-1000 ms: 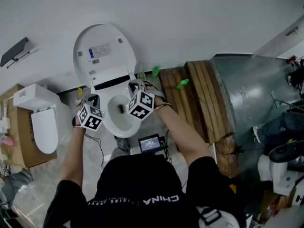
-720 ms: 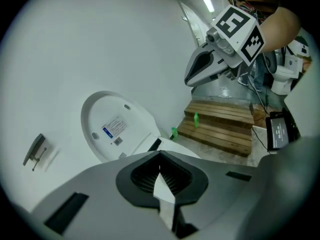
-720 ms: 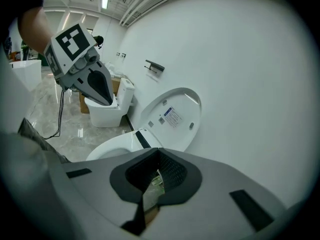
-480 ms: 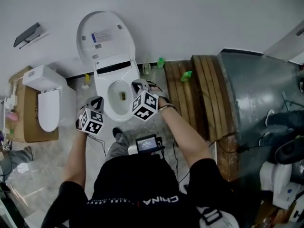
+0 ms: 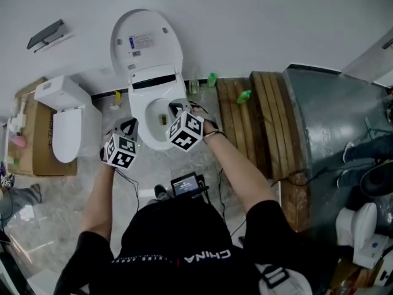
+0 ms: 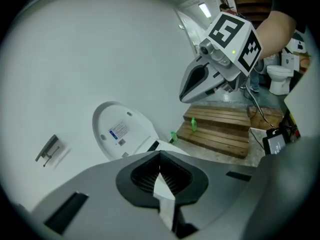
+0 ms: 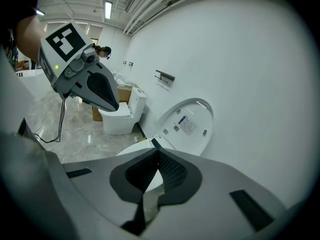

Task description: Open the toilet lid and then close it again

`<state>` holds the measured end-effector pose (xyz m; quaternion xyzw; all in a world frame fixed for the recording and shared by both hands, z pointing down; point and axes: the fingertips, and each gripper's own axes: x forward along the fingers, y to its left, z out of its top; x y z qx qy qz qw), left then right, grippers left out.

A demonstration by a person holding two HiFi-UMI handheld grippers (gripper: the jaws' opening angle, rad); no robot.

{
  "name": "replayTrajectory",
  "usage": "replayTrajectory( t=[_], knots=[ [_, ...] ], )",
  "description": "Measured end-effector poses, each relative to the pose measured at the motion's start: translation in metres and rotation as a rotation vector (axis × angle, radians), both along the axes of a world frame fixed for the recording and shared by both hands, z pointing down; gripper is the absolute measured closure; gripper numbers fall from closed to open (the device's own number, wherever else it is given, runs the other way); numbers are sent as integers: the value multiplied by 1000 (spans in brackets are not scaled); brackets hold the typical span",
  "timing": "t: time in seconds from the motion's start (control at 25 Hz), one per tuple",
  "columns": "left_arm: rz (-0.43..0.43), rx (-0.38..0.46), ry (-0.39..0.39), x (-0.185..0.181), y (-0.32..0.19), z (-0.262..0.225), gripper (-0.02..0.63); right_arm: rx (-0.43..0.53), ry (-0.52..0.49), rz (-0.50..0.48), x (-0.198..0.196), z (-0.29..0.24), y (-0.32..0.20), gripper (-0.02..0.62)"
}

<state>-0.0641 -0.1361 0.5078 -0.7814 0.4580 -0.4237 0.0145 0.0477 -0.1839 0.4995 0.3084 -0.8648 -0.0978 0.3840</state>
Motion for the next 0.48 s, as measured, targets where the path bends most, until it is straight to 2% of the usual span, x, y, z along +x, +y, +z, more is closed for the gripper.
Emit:
replayTrajectory(
  t=[0.2, 0.48],
  knots=[
    [25, 16, 5, -23, 13, -4, 595, 31, 39, 6, -30, -5, 14, 581],
    [74, 39, 19, -28, 10, -10, 595, 88, 78, 40, -44, -16, 17, 581]
  ],
)
